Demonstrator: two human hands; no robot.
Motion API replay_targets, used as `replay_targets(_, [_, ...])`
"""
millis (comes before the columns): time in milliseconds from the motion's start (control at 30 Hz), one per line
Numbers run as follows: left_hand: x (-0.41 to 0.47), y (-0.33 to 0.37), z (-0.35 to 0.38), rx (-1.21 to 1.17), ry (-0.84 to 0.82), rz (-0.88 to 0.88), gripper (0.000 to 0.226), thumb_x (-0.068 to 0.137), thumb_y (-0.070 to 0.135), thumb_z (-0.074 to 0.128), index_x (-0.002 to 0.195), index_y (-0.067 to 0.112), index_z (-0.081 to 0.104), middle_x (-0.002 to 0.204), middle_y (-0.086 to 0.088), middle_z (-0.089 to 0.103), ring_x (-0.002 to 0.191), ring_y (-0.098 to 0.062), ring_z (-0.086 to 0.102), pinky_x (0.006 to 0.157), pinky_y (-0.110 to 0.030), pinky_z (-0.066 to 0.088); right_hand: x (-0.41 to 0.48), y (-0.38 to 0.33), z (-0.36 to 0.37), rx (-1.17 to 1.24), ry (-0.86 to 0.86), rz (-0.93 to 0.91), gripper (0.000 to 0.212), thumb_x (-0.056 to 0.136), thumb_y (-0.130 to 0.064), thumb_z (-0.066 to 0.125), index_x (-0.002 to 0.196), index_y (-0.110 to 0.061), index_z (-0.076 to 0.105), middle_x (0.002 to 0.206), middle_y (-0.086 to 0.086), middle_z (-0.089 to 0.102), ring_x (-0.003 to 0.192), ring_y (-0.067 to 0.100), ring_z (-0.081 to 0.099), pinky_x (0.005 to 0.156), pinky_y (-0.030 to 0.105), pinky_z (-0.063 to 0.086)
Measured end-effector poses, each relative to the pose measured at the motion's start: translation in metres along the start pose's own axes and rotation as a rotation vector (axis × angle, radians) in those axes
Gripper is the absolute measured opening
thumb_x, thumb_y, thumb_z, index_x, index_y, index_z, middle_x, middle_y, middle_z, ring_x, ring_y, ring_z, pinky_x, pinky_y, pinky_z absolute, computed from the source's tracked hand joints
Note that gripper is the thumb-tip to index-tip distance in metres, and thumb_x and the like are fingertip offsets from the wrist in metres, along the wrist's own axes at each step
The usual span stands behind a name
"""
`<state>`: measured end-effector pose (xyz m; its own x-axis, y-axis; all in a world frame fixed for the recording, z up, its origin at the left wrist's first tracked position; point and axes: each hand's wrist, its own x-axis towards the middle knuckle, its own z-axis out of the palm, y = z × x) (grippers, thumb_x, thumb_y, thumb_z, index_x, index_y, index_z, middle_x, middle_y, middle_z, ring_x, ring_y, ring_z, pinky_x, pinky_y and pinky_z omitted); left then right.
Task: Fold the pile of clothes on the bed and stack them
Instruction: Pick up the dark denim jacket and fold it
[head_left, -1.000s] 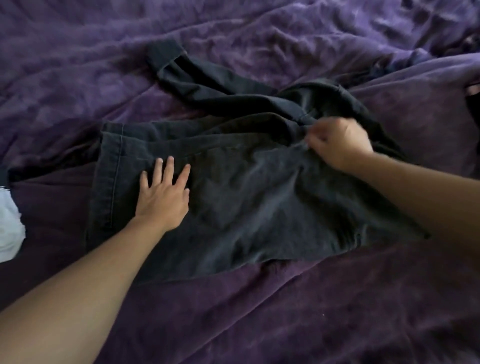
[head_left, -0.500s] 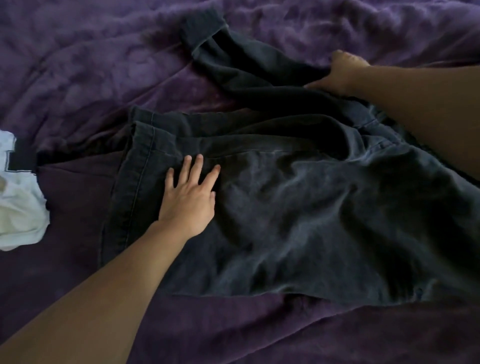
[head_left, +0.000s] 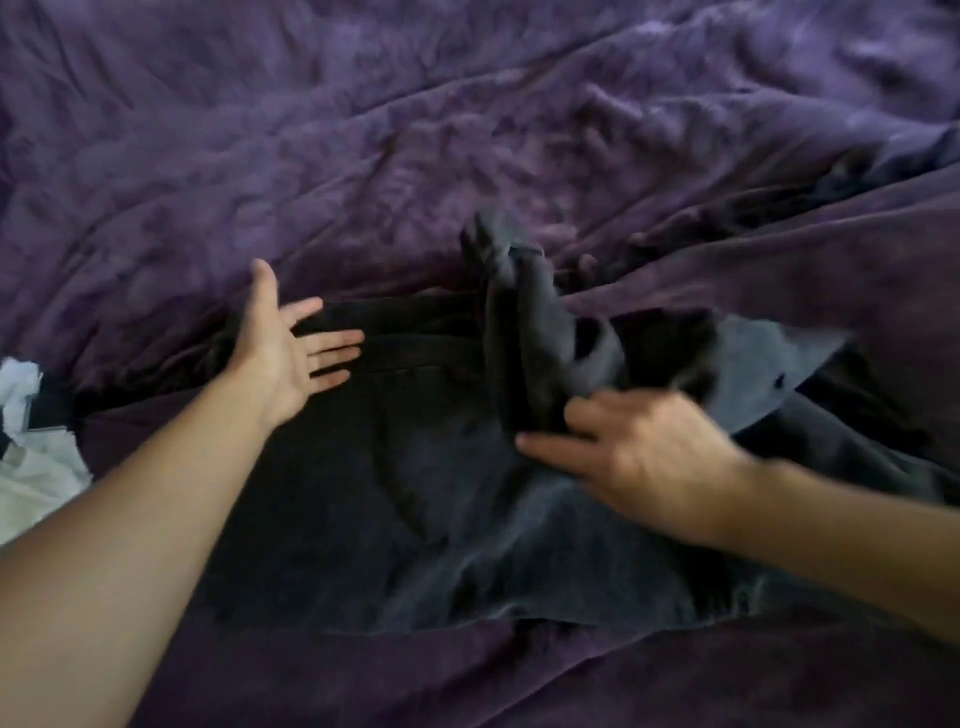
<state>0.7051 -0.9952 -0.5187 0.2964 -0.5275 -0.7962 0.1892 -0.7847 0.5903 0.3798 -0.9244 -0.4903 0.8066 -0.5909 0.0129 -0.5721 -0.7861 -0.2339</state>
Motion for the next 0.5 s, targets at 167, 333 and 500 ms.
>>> replay_targets(167, [-0.023,-0.014,0.053,0.271,-0.145,0.077,0.104,0.044,0.085,0.064,0.137,0.045,0.039,0.126,-0.003,0.054,0.104,-0.025,0.060,0.071,-0.044,0.054,-0.051,-0.031,0.050,0.123,-0.482,0.170,0.058,0.092,-0.046,0.052,0.146,-0.033,0.035,0.131,0.003,0.047,0.116,0.024,0.047,0.095,0.038,0.040])
replay_targets(333, [-0.005,-0.009,0.106,0.492,0.077,0.496,0.104,0.062,0.052,0.081,0.148,0.036,0.025,0.152,-0.001,0.032,0.135,-0.019,0.038,0.108,-0.037,0.037,-0.065,-0.021,0.045,0.190,-0.370,0.221,0.043,0.088,-0.034,0.057,0.130,-0.029,0.055,0.117,-0.007,0.060,0.107,0.017,0.057,0.093,0.037,0.044])
replay_targets(500, [-0.001,-0.010,0.107,0.445,0.033,0.434,0.048,0.077,0.008,0.072,0.123,0.010,0.061,0.109,-0.007,0.066,0.089,-0.013,0.063,0.070,-0.020,0.050,-0.076,-0.018,0.049,0.031,-0.151,0.266,0.043,0.072,-0.018,0.054,0.115,-0.019,0.062,0.105,0.001,0.064,0.100,0.028,0.061,0.085,0.043,0.045])
